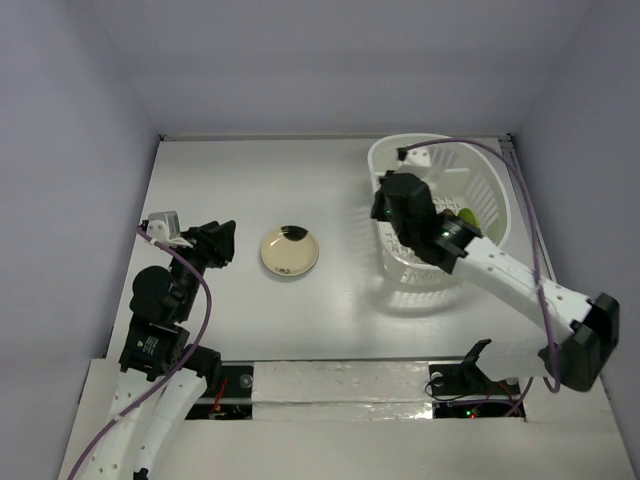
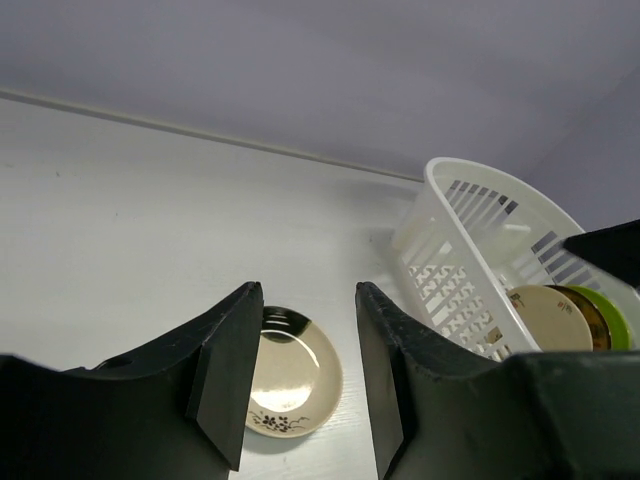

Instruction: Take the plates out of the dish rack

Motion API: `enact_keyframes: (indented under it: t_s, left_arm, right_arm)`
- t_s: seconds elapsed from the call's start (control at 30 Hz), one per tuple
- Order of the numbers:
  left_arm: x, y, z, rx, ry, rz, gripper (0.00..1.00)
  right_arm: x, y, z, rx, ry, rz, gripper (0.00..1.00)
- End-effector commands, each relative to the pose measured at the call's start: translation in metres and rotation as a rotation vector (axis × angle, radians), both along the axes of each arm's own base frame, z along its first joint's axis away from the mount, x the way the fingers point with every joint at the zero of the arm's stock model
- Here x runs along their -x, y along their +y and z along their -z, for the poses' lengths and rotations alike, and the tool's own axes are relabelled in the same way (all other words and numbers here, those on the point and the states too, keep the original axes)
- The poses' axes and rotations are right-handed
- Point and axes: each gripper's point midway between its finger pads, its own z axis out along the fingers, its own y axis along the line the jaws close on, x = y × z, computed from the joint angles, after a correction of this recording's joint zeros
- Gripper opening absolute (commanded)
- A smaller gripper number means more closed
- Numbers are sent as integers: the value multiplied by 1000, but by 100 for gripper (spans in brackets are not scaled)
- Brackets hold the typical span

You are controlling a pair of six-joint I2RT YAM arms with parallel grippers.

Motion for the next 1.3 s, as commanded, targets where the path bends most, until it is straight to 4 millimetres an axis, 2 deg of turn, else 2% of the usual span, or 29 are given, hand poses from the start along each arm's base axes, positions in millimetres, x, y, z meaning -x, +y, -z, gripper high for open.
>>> enact_keyframes:
  t_s: [0.0, 0.03, 0.07, 0.1, 0.17, 0.2, 0.27, 0.37, 0.47, 0.7, 1.07, 1.27]
  left_arm:
    - [5, -1, -22, 24, -66, 15, 39]
    - [6, -2, -23, 24, -67, 16, 38]
    - [6, -2, -23, 25, -69, 16, 37]
    - [6, -2, -23, 25, -67, 16, 34]
    - [6, -4, -22, 24, -66, 27, 28]
    - [6, -4, -22, 24, -66, 29, 21]
    - [6, -4, -22, 24, -66, 29, 16]
    - [7, -4, -23, 25, -69, 27, 15]
    - [8, -3, -25, 27, -75, 22, 21]
    - [10, -2, -26, 30, -80, 19, 26]
    - [15, 0, -30, 36, -99, 18, 29]
    - [18, 0, -33, 39, -111, 21, 31]
  right_arm:
    - [7, -97, 9, 247, 51, 246, 0]
    - [11, -112, 7, 260, 55, 274, 7]
    - [15, -139, 14, 300, 108, 327, 12]
    - [17, -150, 16, 311, 126, 347, 19]
    - [22, -167, 22, 347, 162, 357, 45]
    - [22, -178, 24, 368, 180, 374, 48]
    - [22, -183, 35, 404, 226, 366, 54]
    - [20, -179, 52, 452, 301, 319, 54]
    - [16, -171, 66, 466, 341, 271, 53]
    - [15, -177, 82, 566, 413, 278, 43]
    - [15, -182, 82, 647, 463, 270, 19]
    - [15, -183, 74, 668, 469, 263, 12]
